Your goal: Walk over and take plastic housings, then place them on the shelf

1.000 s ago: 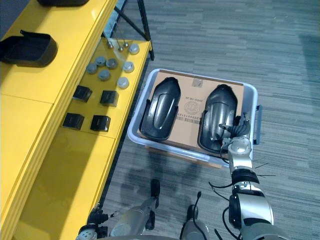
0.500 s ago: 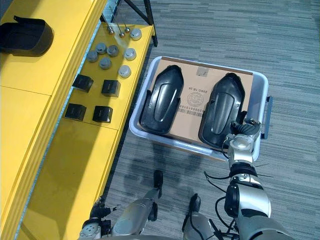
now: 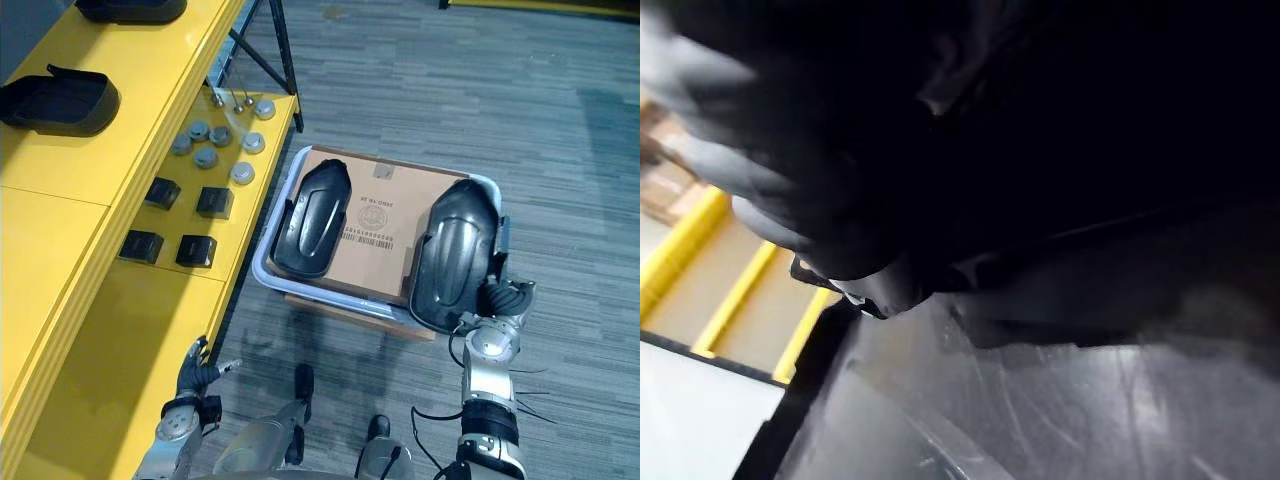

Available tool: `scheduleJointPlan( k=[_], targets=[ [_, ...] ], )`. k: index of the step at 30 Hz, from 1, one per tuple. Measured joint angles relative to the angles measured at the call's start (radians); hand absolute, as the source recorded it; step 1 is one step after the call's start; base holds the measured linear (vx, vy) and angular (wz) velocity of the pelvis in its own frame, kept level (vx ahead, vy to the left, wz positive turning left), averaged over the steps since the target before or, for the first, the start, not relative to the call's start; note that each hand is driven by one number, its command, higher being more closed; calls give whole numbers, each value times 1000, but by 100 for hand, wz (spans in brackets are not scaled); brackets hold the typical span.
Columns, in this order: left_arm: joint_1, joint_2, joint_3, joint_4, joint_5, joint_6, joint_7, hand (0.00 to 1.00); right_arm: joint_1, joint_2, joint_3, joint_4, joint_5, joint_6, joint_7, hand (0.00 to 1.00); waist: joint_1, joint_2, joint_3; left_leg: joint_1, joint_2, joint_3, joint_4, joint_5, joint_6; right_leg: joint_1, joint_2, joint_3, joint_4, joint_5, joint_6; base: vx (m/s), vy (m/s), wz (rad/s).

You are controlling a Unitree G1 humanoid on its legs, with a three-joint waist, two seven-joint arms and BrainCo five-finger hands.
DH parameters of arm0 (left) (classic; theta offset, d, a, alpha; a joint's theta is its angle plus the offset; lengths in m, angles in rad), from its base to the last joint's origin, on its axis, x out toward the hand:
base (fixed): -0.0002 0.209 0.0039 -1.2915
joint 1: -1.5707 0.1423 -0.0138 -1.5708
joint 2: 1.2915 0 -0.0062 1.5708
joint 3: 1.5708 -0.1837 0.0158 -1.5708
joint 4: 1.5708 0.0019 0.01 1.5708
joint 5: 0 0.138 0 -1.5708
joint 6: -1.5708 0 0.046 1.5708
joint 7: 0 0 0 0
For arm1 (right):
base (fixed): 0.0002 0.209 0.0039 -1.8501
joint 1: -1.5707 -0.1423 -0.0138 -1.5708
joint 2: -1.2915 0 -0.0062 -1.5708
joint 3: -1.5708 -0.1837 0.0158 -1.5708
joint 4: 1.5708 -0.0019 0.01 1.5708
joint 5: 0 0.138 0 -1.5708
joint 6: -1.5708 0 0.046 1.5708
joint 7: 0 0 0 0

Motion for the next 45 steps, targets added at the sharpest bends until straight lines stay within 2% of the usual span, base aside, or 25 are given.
scheduleJointPlan(
  k=[2, 8, 18, 22, 25, 28, 29, 31, 32, 40, 43, 45],
  targets=[
    [5, -22, -19, -107, -1, -7, 4, 0, 20, 35, 33, -84, -52, -1, 0, 100, -12, 7, -16, 4, 2, 3, -1, 0, 0, -1, 1, 6, 6, 0, 0, -50, 4, -7],
    [-23, -32, -149, -326, 3, -24, 39, 0, 71, 101, 180, -252, -204, -4, 1, 100, -16, 17, -54, 23, 6, 11, -6, 0, 0, -2, 3, 22, 19, 0, -1, -55, 4, -7],
    [-181, -27, -337, -354, 25, -31, 95, 0, 72, 140, 501, -324, -355, -23, 4, 100, -18, 16, -108, 38, 20, 30, -6, 5, -1, 1, 12, 45, 23, 10, -9, -29, -9, -7],
    [-207, -25, -372, -350, 26, -14, 112, 0, 72, 147, 581, -324, -363, -26, 4, 100, -22, 16, -121, 40, 23, 39, -6, 7, -1, -2, 14, 53, 21, 15, -9, -30, -4, -7],
    [-208, -16, -389, -339, 37, -9, 131, 0, 73, 150, 645, -324, -358, -31, 2, 100, -39, 15, -127, 41, 26, 43, -6, 7, -1, -3, 16, 58, 21, 19, -9, -27, -3, -6],
    [-236, 0, -394, -317, 43, -4, 148, 0, 73, 148, 653, -324, -320, -31, 2, 100, -38, 16, -127, 40, 34, 56, -6, 7, -2, -5, 19, 73, 5, 34, -10, -38, 5, -14],
    [-248, 4, -397, -303, 42, -3, 153, 100, 73, 147, 656, -324, -312, -30, 2, 100, -40, 16, -127, 40, 35, 60, -6, 7, -2, -6, 21, 77, 1, 37, -9, -39, 3, -14],
    [-256, 8, -403, -295, 41, 1, 155, 100, 75, 142, 656, -323, -290, -26, 0, 100, -44, 16, -128, 40, 34, 63, -6, 7, -2, -7, 24, 80, 0, 39, -8, -20, -4, -7],
    [-268, 13, -408, -282, 35, 2, 155, 100, 77, 134, 656, -321, -277, -22, -1, 0, -44, 16, -130, 39, 34, 65, -6, 7, -2, -8, 24, 84, -3, 42, -7, -14, 1, -5],
    [-277, 60, -413, -209, -44, 11, 173, 100, 90, 83, 684, -314, -226, -22, 3, 0, -44, 8, -169, 34, 34, 67, -6, 7, -1, -8, 25, 87, -17, 48, -4, -1, 0, -1],
    [-277, 73, -429, -182, -56, 32, 171, 100, 90, 65, 712, -315, -181, -43, 17, 0, -43, 0, -174, 34, 34, 67, -6, 7, -1, -7, 25, 87, -16, 48, -4, 0, 0, 0],
    [-277, 71, -433, -164, -58, 41, 168, 100, 90, 67, 721, -316, -149, -72, 38, 0, -43, -6, -178, 36, 33, 66, -6, 7, -1, -6, 25, 86, -16, 48, -4, 0, 0, 0]
  ],
)
